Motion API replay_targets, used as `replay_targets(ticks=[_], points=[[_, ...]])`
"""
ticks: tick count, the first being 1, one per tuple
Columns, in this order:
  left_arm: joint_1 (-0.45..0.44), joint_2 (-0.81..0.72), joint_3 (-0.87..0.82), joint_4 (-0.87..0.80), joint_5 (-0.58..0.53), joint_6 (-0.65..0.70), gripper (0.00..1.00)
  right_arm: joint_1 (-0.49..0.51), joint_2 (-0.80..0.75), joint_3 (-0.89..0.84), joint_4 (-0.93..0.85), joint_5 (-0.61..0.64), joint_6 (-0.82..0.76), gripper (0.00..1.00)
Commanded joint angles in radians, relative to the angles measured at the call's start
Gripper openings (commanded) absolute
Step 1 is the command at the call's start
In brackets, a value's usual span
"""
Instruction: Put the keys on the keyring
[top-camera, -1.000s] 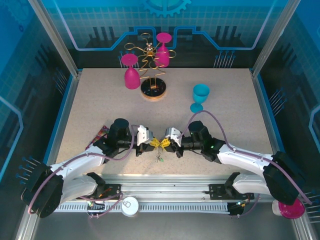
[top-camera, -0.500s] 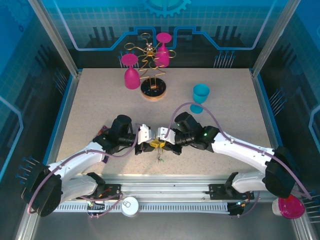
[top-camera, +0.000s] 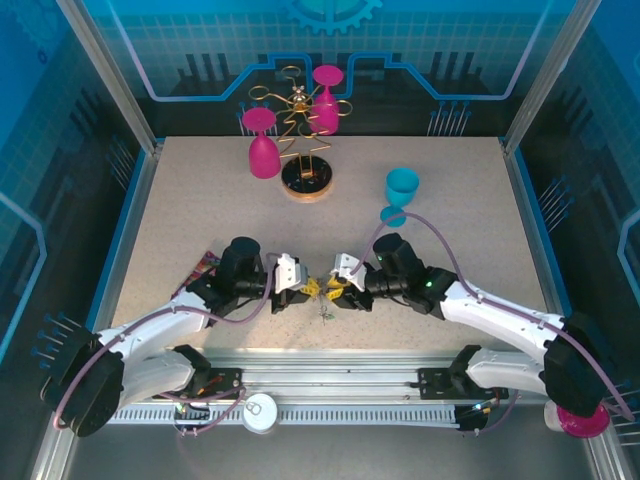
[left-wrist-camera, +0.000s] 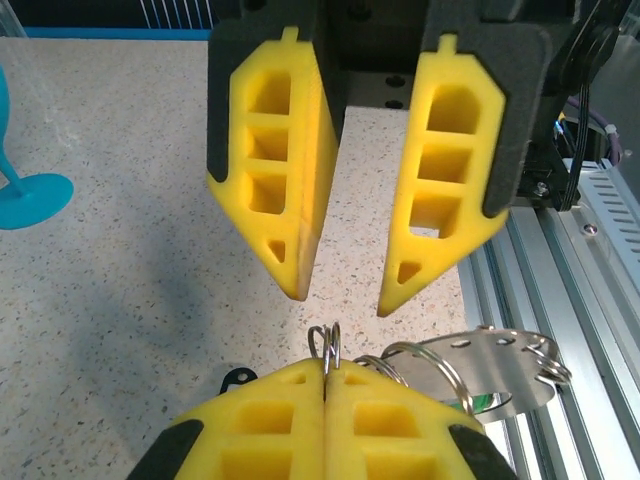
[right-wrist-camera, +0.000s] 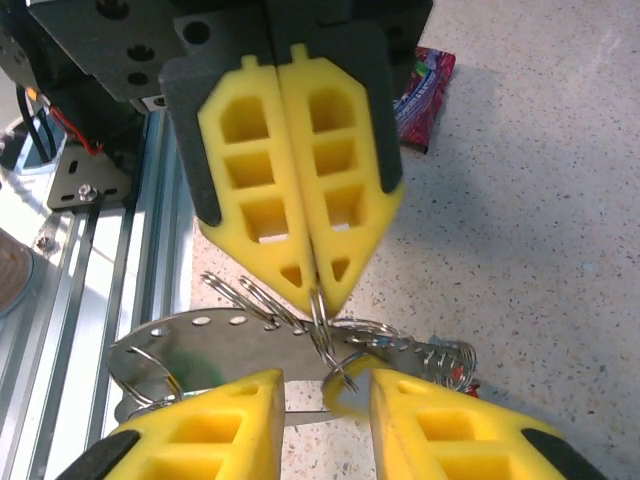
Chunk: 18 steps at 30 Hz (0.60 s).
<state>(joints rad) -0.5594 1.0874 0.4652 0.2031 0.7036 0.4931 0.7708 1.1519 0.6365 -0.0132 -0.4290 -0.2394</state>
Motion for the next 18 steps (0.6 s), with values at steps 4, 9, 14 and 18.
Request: replay_targets(ticks=[4,9,14,18], points=[[0.002,-0.011,-0.019,0.141,0.059,-0.059,0.00,-0.019,0.001,-0.075,0.217,-0.078,0.084,0.30],[0.002,-0.006,-0.022,0.155,0.071,-0.069,0.00,-0.028,0.011,-0.083,0.267,-0.089,0.098,0.29],[0.003,-0.005,-0.025,0.160,0.078,-0.072,0.00,-0.029,0.014,-0.087,0.277,-0.096,0.100,0.25],[0.004,0.001,-0.028,0.182,0.089,-0.089,0.00,-0.030,0.020,-0.083,0.278,-0.110,0.098,0.10]])
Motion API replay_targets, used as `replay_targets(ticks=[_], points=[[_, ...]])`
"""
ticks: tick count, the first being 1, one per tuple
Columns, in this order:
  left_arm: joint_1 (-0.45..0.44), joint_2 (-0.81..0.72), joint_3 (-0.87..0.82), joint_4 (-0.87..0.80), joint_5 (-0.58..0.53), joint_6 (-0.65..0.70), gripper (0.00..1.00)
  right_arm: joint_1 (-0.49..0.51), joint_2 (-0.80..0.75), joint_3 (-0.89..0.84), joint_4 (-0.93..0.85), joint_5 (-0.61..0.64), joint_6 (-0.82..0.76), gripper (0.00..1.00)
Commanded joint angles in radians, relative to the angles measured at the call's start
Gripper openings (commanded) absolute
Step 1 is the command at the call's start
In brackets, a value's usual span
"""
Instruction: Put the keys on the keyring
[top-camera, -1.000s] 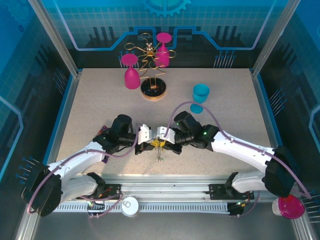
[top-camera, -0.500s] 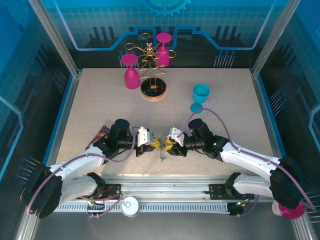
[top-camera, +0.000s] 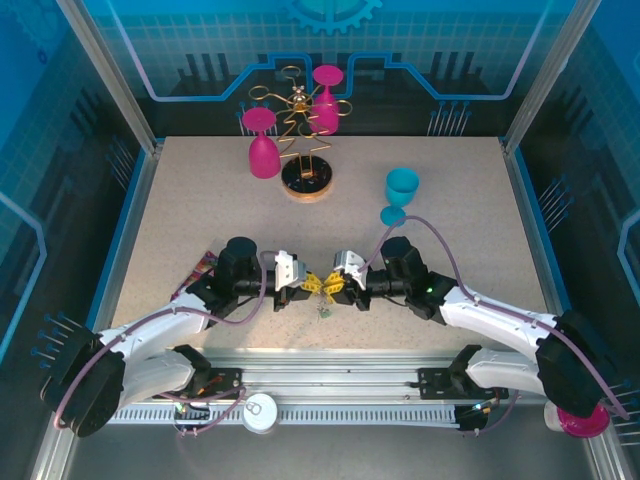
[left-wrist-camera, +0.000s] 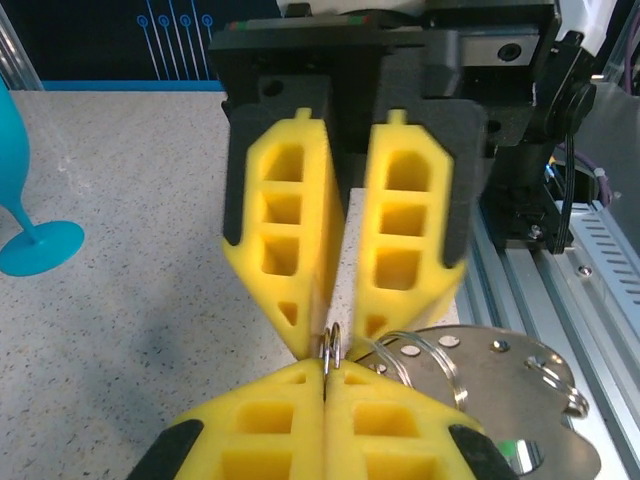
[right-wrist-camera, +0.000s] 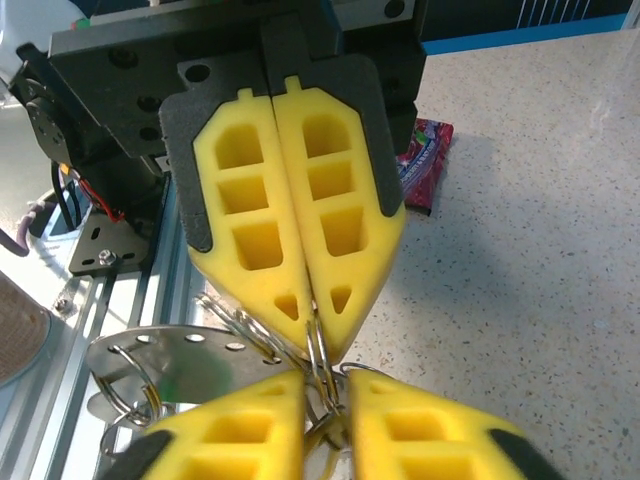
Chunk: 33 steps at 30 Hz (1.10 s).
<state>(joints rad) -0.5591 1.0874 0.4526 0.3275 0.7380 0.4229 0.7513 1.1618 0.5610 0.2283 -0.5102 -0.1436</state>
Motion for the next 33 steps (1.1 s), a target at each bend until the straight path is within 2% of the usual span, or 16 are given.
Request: replay_targets(ticks=[1,2,5,6,7,9,12,22,25,28,31,33], points=[[0.004,0.002,-0.015,0.060,0.056,-0.023,0.00,-0.010,0.012,-0.006,0.036,-0.031,0.003,0.06],[0.006,0.001,-0.015,0.062,0.057,-0.026,0.00,-0.010,0.013,-0.003,0.036,-0.036,0.002,0.01],[0.007,-0.001,-0.001,0.026,0.033,-0.017,0.00,-0.009,0.002,0.017,0.007,-0.038,-0.016,0.00],[0.006,-0.002,0.011,-0.008,0.013,-0.009,0.14,-0.010,-0.002,0.030,-0.029,-0.035,-0.028,0.00],[0.006,-0.004,0.024,-0.041,0.000,0.005,0.20,-0.007,-0.005,0.047,-0.066,-0.028,-0.042,0.00],[0.006,-0.004,0.050,-0.105,-0.021,0.038,0.26,0.005,-0.003,0.096,-0.170,0.001,-0.085,0.00],[0.007,-0.004,0.075,-0.161,-0.036,0.070,0.28,0.031,0.024,0.170,-0.314,0.055,-0.148,0.00],[-0.002,0.005,0.126,-0.248,-0.052,0.117,0.22,0.132,0.120,0.355,-0.546,0.166,-0.287,0.00],[-0.007,0.006,0.142,-0.276,-0.055,0.134,0.14,0.157,0.146,0.408,-0.608,0.182,-0.320,0.00],[-0.009,0.009,0.146,-0.288,-0.060,0.147,0.02,0.156,0.122,0.388,-0.565,0.146,-0.300,0.00],[-0.007,0.002,0.131,-0.280,-0.064,0.155,0.00,0.129,0.059,0.327,-0.475,0.110,-0.238,0.00],[-0.008,-0.014,0.105,-0.240,-0.063,0.154,0.00,0.093,0.006,0.252,-0.400,0.094,-0.178,0.20]])
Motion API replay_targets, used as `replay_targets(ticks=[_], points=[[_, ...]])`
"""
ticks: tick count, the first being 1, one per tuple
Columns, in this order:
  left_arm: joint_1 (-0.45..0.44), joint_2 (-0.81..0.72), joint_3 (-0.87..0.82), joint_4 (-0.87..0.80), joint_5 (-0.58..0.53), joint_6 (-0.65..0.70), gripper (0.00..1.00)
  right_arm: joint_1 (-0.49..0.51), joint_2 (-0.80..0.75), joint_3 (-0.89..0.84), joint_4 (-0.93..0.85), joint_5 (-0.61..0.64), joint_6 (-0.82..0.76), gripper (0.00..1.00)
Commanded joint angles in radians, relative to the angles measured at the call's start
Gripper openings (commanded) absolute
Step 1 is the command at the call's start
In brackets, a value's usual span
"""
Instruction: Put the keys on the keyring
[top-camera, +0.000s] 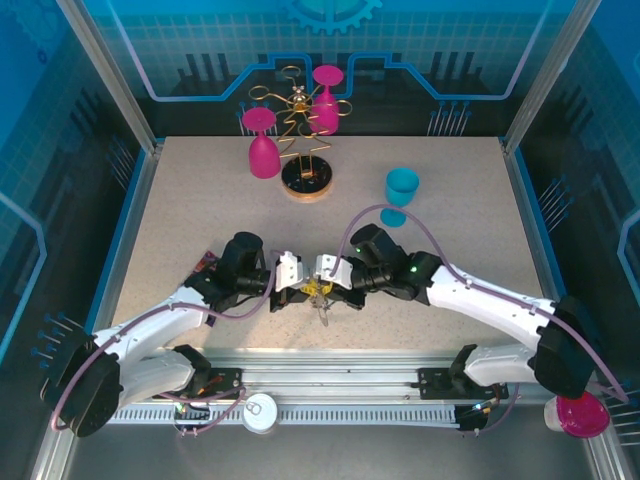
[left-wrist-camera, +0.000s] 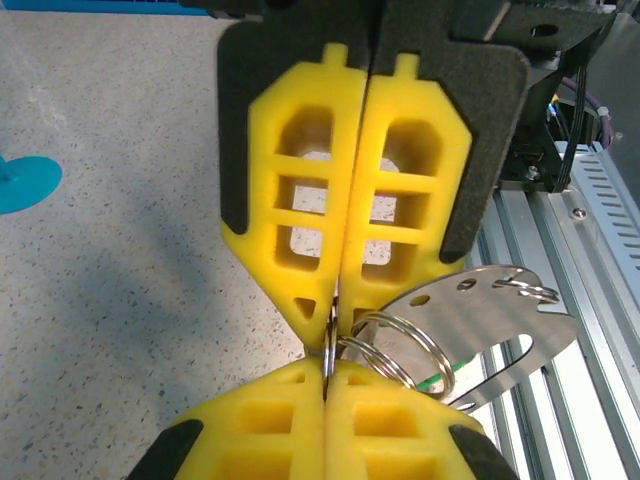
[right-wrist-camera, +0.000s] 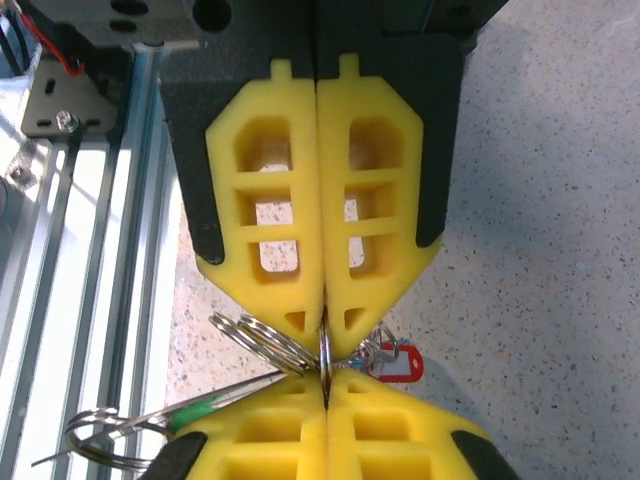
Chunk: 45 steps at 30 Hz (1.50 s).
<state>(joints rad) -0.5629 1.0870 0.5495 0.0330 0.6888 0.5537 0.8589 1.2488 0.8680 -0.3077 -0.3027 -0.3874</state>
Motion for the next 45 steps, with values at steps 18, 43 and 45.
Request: replay_targets(ticks=[18,43,45], points=[[-0.002,-0.038,-0.109,0.348,0.057,-0.057,0.00,-0.102,-0.144,-0.277,0.420,-0.133,0.272,0.30],[-0.001,0.033,-0.163,0.665,0.025,-0.284,0.00,0.035,-0.006,-0.195,0.400,-0.048,0.231,0.00],[-0.001,0.032,-0.166,0.661,0.016,-0.274,0.00,0.036,-0.012,-0.193,0.388,-0.041,0.224,0.00]])
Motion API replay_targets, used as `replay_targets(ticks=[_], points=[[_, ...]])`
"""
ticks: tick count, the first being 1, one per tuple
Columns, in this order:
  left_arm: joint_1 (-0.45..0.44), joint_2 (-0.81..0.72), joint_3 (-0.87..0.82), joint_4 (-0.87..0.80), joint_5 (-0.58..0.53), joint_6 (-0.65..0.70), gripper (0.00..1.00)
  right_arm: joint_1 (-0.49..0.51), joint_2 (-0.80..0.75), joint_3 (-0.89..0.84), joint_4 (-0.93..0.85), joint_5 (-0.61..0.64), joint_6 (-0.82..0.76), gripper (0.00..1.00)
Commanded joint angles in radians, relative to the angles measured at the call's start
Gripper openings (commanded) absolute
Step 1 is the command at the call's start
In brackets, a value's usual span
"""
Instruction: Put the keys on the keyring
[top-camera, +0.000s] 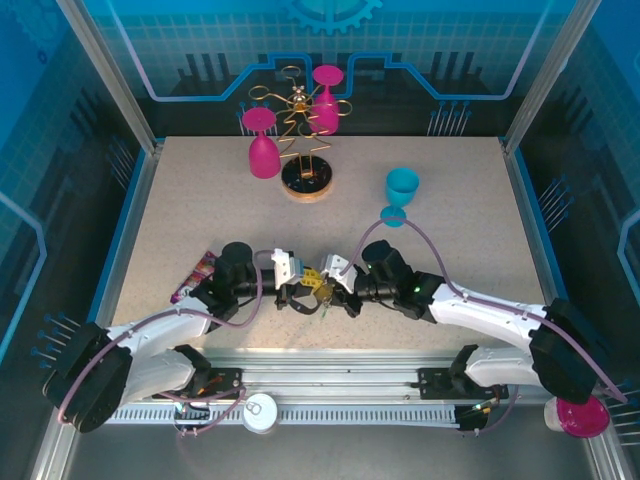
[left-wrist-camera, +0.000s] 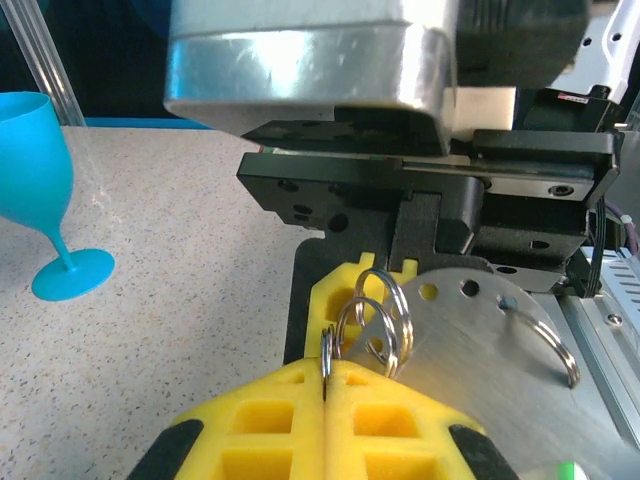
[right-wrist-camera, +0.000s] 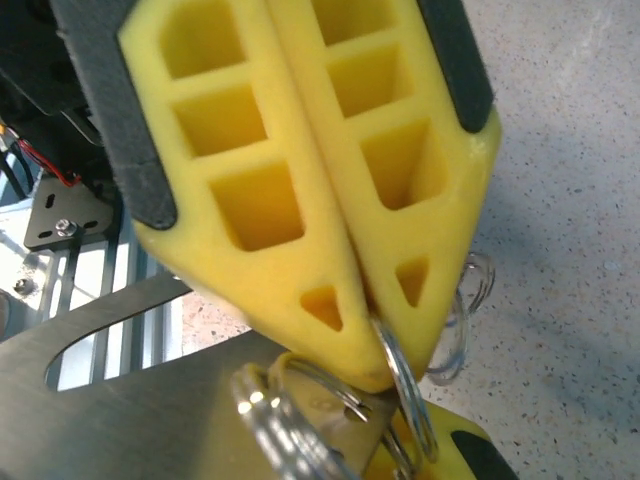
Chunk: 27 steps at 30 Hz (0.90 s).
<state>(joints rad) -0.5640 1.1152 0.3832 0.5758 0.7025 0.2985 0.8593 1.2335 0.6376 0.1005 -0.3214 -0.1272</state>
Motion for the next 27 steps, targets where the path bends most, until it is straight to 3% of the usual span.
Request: replay_targets(ticks=[1,11,27], points=[[0.000,0.001,-0.002,0.111,-0.004,-0.011,0.00,0.034,-0.008,0.033,-0.026,-0.007,-0.041,0.00],[0.000,-0.030,-0.007,0.060,-0.031,0.022,0.00,0.001,-0.120,-0.015,-0.070,0.144,-0.040,0.00],[0.002,-0.032,0.000,-0.004,-0.054,0.057,0.00,0.001,-0.179,0.100,-0.269,0.362,-0.139,0.00]])
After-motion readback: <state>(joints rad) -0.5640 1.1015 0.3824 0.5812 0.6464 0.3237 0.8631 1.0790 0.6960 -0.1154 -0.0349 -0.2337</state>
